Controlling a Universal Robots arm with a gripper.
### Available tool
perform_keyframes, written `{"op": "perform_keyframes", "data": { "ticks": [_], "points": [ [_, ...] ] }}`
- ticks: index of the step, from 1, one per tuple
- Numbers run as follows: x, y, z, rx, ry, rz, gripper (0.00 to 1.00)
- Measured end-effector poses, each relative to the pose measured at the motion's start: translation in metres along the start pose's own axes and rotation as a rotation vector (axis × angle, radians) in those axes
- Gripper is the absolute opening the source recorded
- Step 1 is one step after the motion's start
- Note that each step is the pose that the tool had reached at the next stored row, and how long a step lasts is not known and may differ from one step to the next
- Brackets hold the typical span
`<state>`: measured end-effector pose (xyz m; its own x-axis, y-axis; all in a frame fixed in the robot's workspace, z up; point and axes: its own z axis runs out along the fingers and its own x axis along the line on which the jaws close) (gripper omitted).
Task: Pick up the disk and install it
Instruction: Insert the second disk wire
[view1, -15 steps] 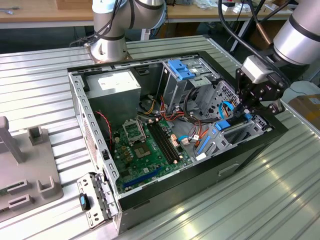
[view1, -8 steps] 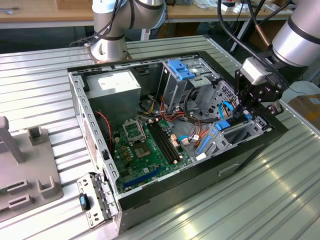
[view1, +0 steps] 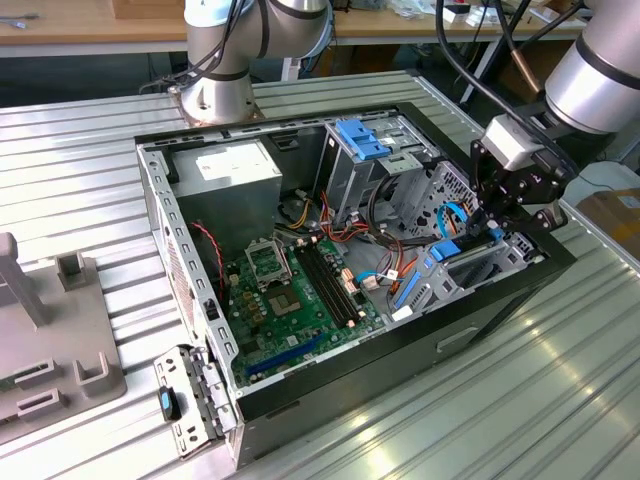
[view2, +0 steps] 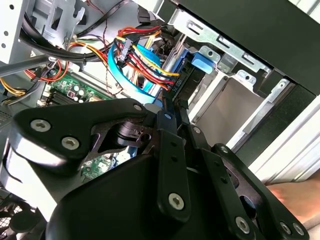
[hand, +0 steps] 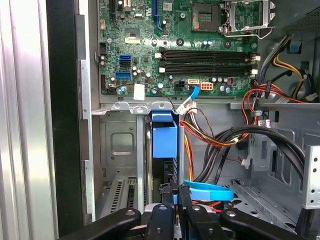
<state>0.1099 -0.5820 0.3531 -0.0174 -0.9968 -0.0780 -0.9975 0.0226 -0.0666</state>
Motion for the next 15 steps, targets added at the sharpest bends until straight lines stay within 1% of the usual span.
{"op": "perform_keyframes", "data": {
  "ticks": [2,6,15],
  "points": [
    [0.0000,-0.0001,0.0003,0.0000,0.0002,0.000,0.16],
    [0.0003,0.0002,0.0043,0.0000,0.0002,0.000,0.16],
    [0.0012,0.0003,0.0068,0.0001,0.0002,0.000,0.16]
  ]
}}
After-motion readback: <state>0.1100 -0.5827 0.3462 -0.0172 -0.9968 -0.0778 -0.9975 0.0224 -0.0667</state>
